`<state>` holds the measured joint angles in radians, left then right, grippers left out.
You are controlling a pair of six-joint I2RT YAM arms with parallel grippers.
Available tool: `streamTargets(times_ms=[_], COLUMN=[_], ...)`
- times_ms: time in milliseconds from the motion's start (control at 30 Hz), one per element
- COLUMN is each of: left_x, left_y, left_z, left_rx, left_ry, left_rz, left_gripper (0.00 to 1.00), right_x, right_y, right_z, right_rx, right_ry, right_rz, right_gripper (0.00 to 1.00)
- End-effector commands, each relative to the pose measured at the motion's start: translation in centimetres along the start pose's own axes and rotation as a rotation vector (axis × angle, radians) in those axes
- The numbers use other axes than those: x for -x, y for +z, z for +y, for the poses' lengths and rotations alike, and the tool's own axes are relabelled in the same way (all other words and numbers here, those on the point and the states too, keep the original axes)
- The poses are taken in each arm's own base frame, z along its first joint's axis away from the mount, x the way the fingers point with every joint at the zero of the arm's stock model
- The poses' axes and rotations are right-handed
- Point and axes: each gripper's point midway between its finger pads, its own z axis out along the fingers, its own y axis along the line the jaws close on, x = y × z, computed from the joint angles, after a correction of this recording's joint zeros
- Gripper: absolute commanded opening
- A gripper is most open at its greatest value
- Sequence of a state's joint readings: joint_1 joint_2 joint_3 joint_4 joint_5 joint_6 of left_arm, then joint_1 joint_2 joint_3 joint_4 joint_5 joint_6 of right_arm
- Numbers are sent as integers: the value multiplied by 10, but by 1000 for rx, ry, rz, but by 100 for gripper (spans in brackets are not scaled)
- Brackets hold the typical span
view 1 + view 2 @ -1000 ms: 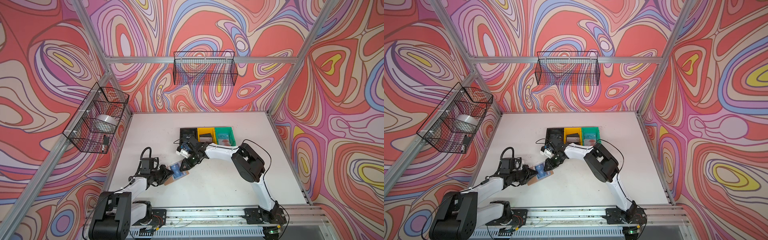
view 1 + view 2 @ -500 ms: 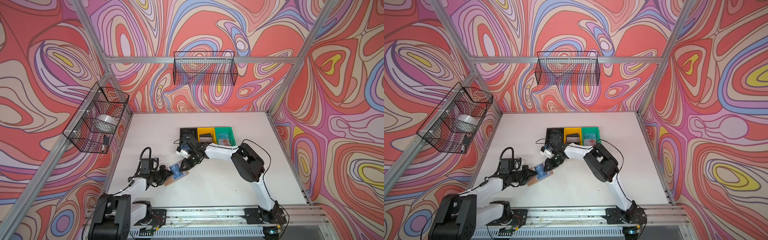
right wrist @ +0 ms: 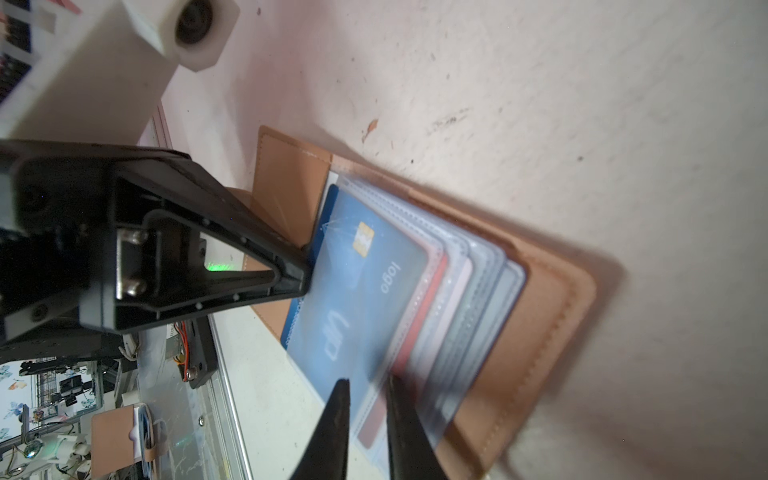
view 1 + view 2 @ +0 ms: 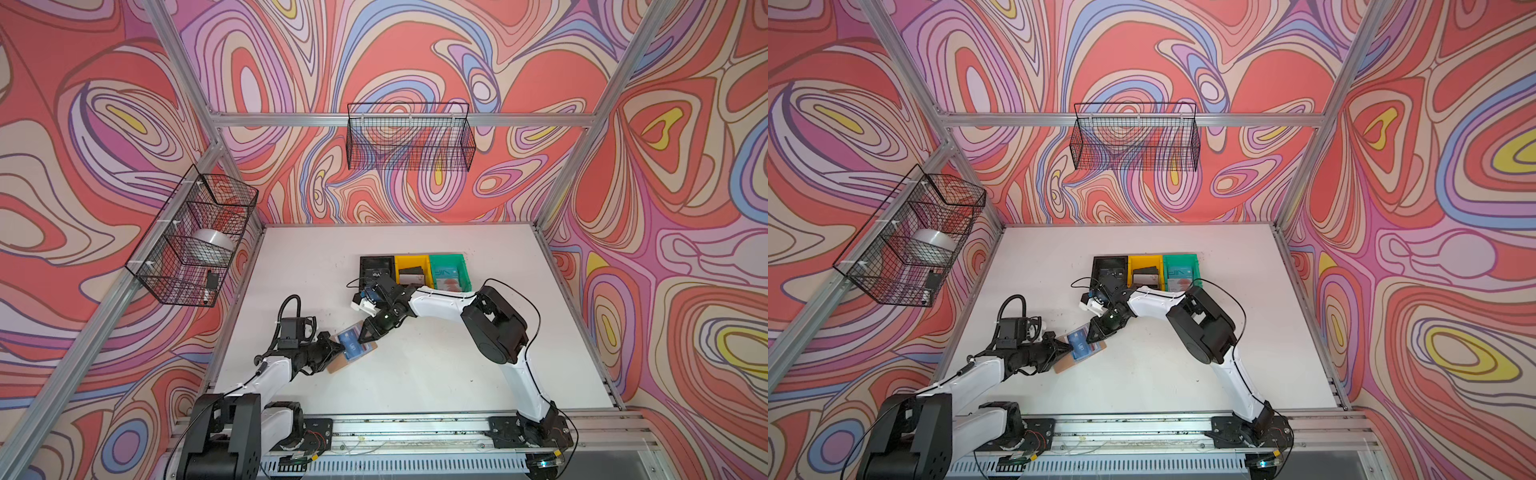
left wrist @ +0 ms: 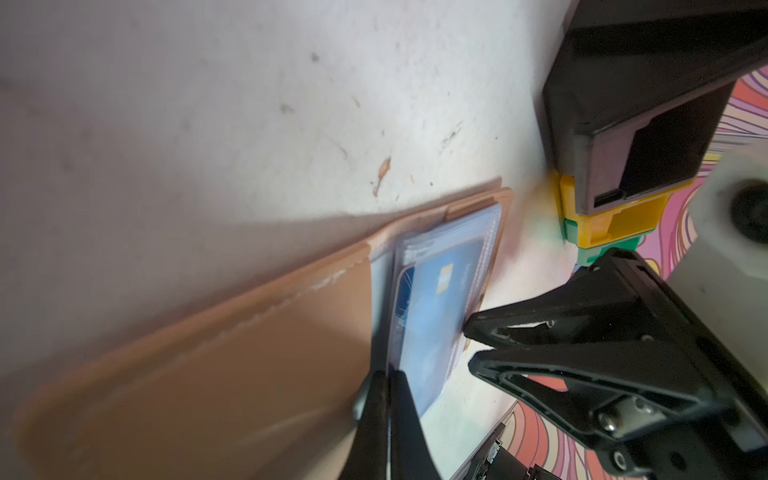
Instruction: Take the credit cards out of the card holder
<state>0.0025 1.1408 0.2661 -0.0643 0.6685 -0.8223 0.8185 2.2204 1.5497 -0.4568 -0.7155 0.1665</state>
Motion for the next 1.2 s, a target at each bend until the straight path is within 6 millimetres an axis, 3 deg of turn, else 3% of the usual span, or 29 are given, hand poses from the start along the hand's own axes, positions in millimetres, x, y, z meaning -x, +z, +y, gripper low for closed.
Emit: streamTargets(times_ms=[0,567,967,1167], left_x=[-21,-17,6,7], left_y=[-2,-16,-56,-72], left_z=[49,49,22,10], left_rx=[175,203,218,220], left_ry=[-89,-116,-102,-84], left_rz=[35,-12,-192,-217], left_gripper=[0,0,0,0], right_x=[-22,-22,-7,0], right_y=[14,11,-16,-27], right_z=[-30,-28,-1,18], right_rx=[-74,-79,-70,-22], right_ry=[66,65,25,6], right_rz=[64,69,33,28], right_gripper=[20,20,21,24])
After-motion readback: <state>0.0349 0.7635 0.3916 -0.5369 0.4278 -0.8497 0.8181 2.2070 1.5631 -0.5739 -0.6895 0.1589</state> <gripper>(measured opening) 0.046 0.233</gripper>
